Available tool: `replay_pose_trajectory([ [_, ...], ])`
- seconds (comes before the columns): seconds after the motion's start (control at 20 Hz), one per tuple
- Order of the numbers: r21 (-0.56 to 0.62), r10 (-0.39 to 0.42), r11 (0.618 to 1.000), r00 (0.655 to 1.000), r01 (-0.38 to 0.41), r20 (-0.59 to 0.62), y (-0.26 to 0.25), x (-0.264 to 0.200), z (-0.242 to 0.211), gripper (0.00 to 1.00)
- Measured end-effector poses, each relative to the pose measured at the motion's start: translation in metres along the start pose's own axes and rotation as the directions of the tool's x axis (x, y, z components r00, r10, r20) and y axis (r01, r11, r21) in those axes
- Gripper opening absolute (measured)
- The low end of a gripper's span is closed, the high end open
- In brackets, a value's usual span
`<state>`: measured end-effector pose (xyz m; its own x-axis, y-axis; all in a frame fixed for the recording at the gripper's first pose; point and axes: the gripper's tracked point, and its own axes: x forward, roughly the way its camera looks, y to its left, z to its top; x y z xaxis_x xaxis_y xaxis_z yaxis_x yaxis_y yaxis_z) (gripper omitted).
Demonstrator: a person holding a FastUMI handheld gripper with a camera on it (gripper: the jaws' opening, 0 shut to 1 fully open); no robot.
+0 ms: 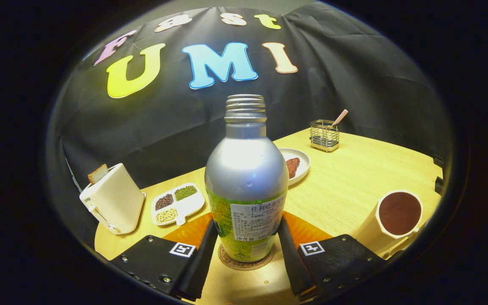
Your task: Take the bottle from table, then pour the juice into the cup, finally place the bottle on the coaster
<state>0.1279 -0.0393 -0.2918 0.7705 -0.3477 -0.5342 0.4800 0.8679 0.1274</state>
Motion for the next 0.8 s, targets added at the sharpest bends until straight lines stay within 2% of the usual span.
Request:
replay_pose_trajectory([
  [0.3, -0.099, 0.0, 0.995, 1.0, 0.0, -0.001, -0.002, 0.016, -0.01, 0.76],
  [0.8, -0.142, 0.017, 0.99, 1.0, -0.019, -0.014, -0.001, 0.015, -0.018, 0.8],
])
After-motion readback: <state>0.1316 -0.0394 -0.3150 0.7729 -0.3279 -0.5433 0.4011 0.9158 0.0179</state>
